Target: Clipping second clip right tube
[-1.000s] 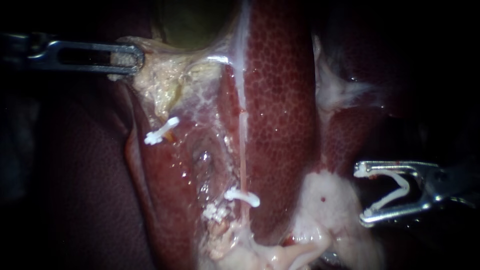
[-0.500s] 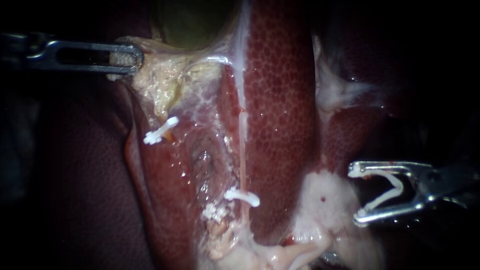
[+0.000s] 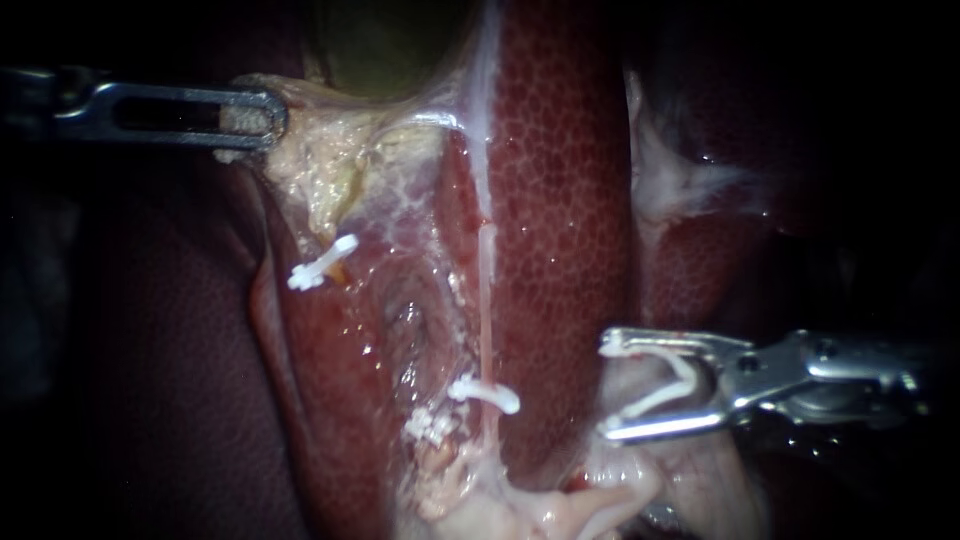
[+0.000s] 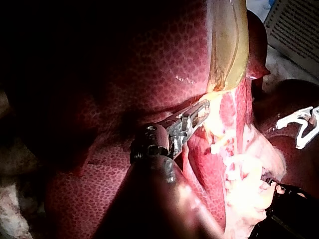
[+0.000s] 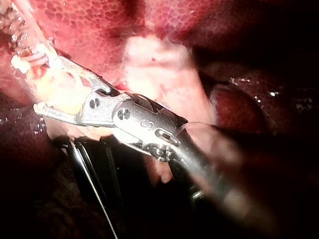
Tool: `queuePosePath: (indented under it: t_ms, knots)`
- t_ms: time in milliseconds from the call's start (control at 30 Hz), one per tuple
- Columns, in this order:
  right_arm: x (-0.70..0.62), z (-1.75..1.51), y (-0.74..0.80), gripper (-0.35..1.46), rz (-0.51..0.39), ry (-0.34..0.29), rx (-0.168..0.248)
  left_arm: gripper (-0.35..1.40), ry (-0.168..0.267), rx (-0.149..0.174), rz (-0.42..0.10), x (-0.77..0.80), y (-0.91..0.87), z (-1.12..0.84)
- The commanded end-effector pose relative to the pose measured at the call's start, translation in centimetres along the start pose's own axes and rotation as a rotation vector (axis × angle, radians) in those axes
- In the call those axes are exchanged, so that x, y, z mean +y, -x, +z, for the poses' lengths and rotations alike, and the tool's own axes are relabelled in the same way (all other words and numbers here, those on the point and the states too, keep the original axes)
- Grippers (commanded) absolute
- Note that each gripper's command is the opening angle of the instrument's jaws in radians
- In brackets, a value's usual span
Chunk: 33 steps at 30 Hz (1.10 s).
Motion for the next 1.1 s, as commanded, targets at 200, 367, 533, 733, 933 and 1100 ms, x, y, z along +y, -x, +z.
queuePosePath:
  t_ms: [200, 367, 533, 733, 933, 1100]
  knots:
    - [0.17, 0.39, 0.30, 0.60, 0.024, 0.003, -0.002, -0.35, 0.001, 0.000, 0.000, 0.00, 0.00, 0.00]
    - [0.33, 0.62, 0.53, 0.60, 0.042, 0.014, 0.001, -0.35, 0.001, 0.000, 0.000, 0.00, 0.00, 0.00]
    - [0.52, 0.76, 0.68, 0.60, 0.060, 0.026, -0.003, -0.35, 0.001, -0.001, 0.000, -0.01, 0.00, 0.00]
    - [0.67, 0.89, 0.83, 0.60, 0.082, 0.036, -0.002, -0.35, 0.002, -0.001, 0.000, -0.02, -0.01, 0.00]
    - [0.71, 0.99, 0.83, 0.60, 0.100, 0.041, 0.000, -0.35, 0.002, -0.001, 0.000, -0.02, -0.01, 0.00]
    - [0.71, 1.07, 0.80, 0.60, 0.136, 0.042, 0.002, -0.35, 0.002, -0.001, 0.000, -0.02, -0.01, 0.00]
